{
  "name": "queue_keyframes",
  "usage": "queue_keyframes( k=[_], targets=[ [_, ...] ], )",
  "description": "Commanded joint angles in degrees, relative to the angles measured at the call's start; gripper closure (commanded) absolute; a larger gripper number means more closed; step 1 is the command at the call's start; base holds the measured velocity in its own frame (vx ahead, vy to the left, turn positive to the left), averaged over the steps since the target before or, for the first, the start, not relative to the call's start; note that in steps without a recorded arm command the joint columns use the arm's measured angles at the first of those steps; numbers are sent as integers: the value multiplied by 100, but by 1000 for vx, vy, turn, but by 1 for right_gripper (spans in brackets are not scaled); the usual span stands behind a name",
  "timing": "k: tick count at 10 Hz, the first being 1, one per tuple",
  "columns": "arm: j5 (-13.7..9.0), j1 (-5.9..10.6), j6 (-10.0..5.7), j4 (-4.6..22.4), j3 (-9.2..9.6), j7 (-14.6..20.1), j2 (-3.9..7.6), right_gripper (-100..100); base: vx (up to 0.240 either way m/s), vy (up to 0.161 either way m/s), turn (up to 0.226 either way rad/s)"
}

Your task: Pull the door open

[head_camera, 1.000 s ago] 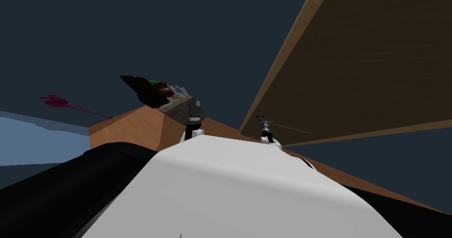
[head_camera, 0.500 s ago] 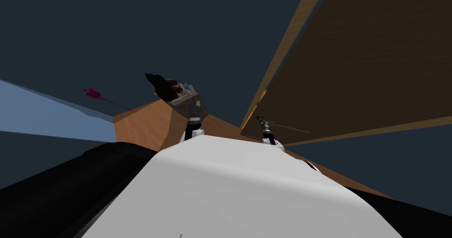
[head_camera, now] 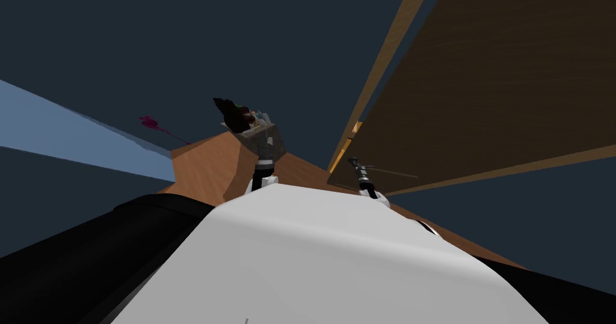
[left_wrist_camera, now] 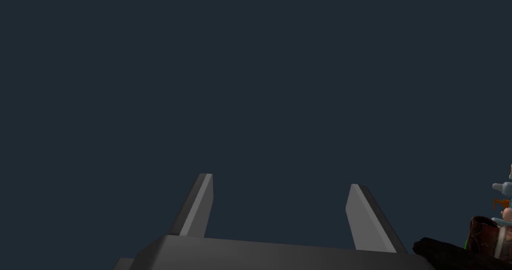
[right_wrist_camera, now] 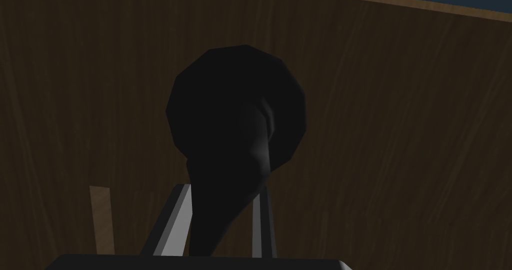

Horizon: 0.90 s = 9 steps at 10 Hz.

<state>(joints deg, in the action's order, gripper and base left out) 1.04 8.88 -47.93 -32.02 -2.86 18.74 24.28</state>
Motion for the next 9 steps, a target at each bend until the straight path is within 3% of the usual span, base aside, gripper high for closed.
queue_keyframes(
  k=[1,3,4,6,9],
  targets=[
    [80,-68,-149,1,122,159,101,100,-242,-104,106],
    [149,-126,-255,-26,231,296,179,100,-236,-53,75],
    [128,-114,-185,-48,203,247,137,100,-105,-20,13],
    [206,-288,-466,-52,345,453,286,100,-182,-76,130],
    [263,-416,-696,-64,450,610,420,100,-173,-86,86]
  ],
)
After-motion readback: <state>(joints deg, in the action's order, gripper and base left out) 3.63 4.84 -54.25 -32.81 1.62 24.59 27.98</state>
